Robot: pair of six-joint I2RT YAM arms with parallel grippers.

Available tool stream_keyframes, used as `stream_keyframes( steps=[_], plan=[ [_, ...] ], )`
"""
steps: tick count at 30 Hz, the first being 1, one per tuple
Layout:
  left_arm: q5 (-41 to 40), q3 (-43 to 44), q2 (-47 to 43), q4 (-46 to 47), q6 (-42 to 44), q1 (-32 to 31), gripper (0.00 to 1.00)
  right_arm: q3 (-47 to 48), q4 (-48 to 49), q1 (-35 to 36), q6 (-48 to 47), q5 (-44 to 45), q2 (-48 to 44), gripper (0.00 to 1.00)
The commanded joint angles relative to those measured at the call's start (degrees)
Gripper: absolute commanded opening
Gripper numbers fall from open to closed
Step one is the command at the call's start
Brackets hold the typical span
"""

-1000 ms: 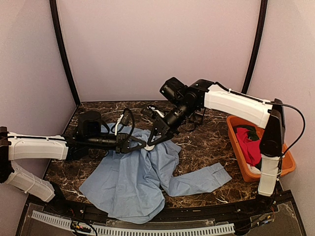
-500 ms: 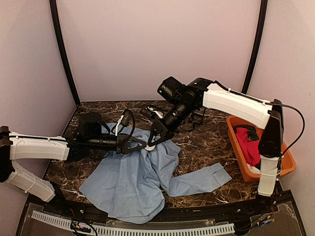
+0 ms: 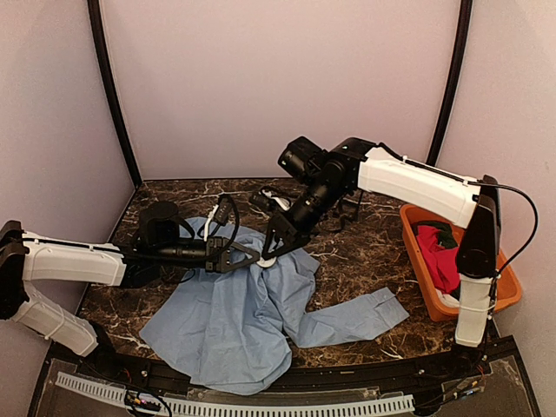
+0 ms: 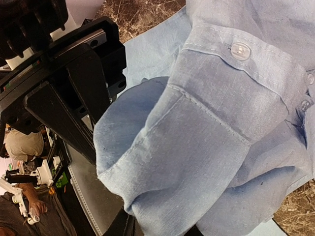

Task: Pin the brooch onto the clothing
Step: Pin the brooch onto the flattened clothing.

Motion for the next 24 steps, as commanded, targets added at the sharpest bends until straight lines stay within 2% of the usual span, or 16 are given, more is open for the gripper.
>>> stream_keyframes(
  steps=[1, 5, 15, 24],
  plan=[
    [1.36, 0.11, -2.11, 1.8, 1.32, -0.13, 0.01, 0.38, -1.48, -0.54, 0.14, -1.03, 0.6, 0.23],
    [0.68, 0.4, -2.72, -0.83, 2.5, -0.13, 0.01, 0.63, -0.24, -0.58, 1.42, -4.43, 0.5, 0.25],
    [-1.11, 1.71, -3.63, -7.2, 6.11, -0.1, 0.01, 3.03, -3.27, -0.26, 1.57, -0.85, 1.89, 0.26],
    [-1.25, 1.67, -3.34, -7.29, 6.12, -0.13, 0.01, 4.57, -4.37, 0.55, 1.21, -1.88, 3.16, 0.26]
  ],
)
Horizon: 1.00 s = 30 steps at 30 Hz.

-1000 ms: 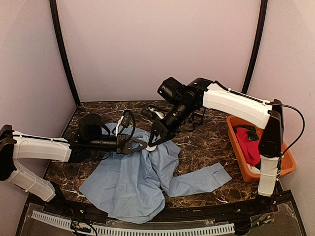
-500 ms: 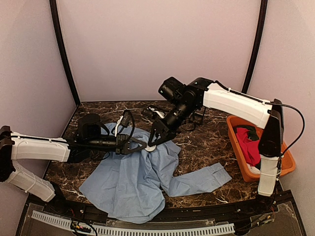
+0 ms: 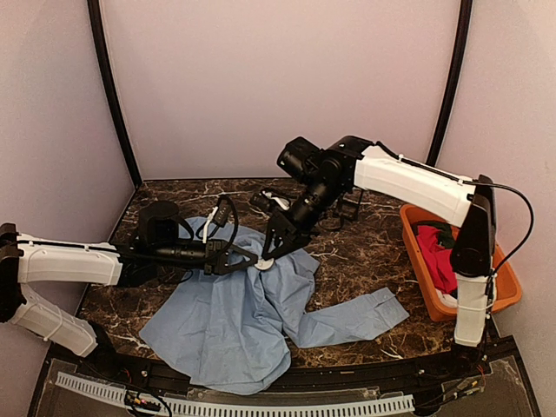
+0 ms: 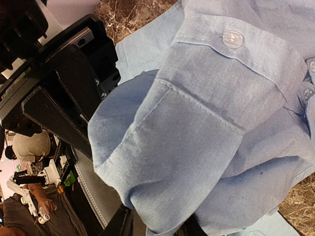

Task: Pin the brooch onto the clothing
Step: Pin the brooch onto the flattened clothing.

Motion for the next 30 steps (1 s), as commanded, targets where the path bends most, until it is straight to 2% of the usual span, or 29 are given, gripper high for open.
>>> stream_keyframes(
  steps=[1, 12, 30],
  plan=[
    [-0.14, 1.1, -1.61, -1.46, 1.14, -0.06, 0.01, 2.02, -0.9, 0.72, 0.0, -0.97, 1.35, 0.26],
    [0.12, 1.05, -1.7, -0.82, 0.71, -0.12, 0.01, 1.16, 1.12, 0.86, 1.5, -3.44, 1.75, 0.29],
    [-0.23, 2.2, -1.73, -2.81, 1.8, -0.13, 0.01, 3.93, -1.29, 0.86, 1.24, -1.74, 3.2, 0.21]
  ],
)
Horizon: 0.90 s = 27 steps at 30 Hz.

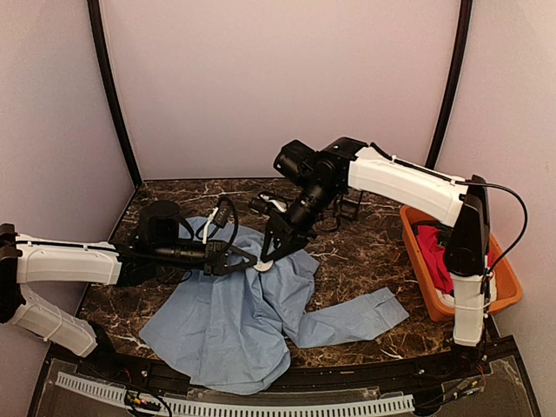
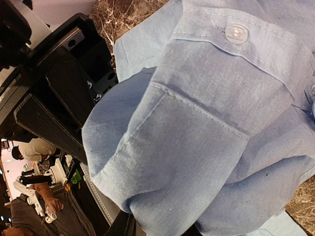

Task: Pin the brooch onto the clothing
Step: Pin the brooch onto the flattened clothing.

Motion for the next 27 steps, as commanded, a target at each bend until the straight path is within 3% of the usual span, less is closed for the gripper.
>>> stream_keyframes(
  steps=[1, 15, 27],
  plan=[
    [-0.16, 1.87, -1.36, -0.35, 0.93, -0.09, 0.01, 1.92, 0.14, 0.77, -0.14, -0.23, 0.77, 0.21],
    [-0.2, 1.62, -1.35, -0.66, 1.23, -0.13, 0.01, 1.48, 3.7, 0.6, 1.84, -6.33, 0.56, 0.26],
    [-1.0, 1.59, -2.03, -1.89, 1.69, -0.09, 0.01, 0.23, 4.58, 0.61, 4.66, -1.53, 0.49, 0.29]
  ],
)
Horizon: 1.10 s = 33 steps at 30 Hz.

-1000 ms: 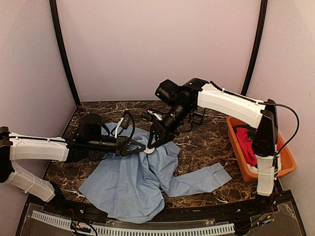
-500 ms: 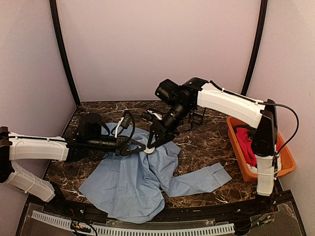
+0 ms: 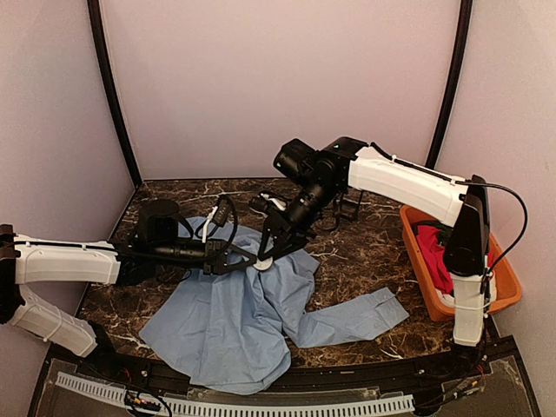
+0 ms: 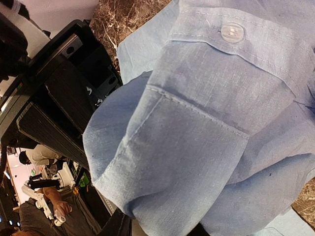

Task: Pin the brooch onto the clothing
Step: Pin the brooch onto the flattened clothing.

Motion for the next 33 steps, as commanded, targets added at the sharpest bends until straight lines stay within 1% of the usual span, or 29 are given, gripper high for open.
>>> stream_keyframes(
  steps=[1, 5, 8, 9, 12, 14, 21, 29, 33],
  plan=[
    [-0.82, 1.09, -1.59, -1.16, 1.31, -0.08, 0.01, -0.14, 4.2, 0.66, 1.91, -0.41, 0.36, 0.32],
    [-1.0, 0.89, -1.76, -1.1, 1.3, -0.08, 0.01, -0.34, 4.02, 0.82, 2.24, 0.19, 0.37, 0.32],
    [-1.13, 0.74, -1.92, -1.01, 1.3, -0.12, 0.01, -0.8, 4.05, 1.25, 2.0, 0.68, 0.54, 0.3],
    [-1.15, 0.63, -1.94, -1.01, 1.3, -0.13, 0.01, -0.98, 4.04, 1.35, 1.85, 0.74, 0.49, 0.28],
    [-1.3, 0.39, -2.15, -1.05, 1.3, -0.05, 0.01, -1.86, 4.31, 1.36, 1.62, 1.17, 0.09, 0.17],
    [-1.26, 0.34, -2.21, -1.1, 1.3, -0.04, 0.01, -2.23, 4.61, 1.36, 1.76, 1.44, -0.08, 0.13],
    [-1.39, 0.38, -2.33, -1.19, 1.3, -0.08, 0.01, -2.58, 5.41, 1.36, 1.91, 1.8, -0.28, 0.12],
    [-1.44, 0.16, -2.56, -1.19, 1.22, -0.12, 0.01, -2.92, 4.96, 1.89, 1.12, 6.06, -0.33, 0.12],
    [-1.37, 0.16, -2.58, -0.89, 1.04, -0.12, 0.01, -1.33, 2.56, 2.74, -0.3, 9.84, 0.55, 0.16]
  ],
)
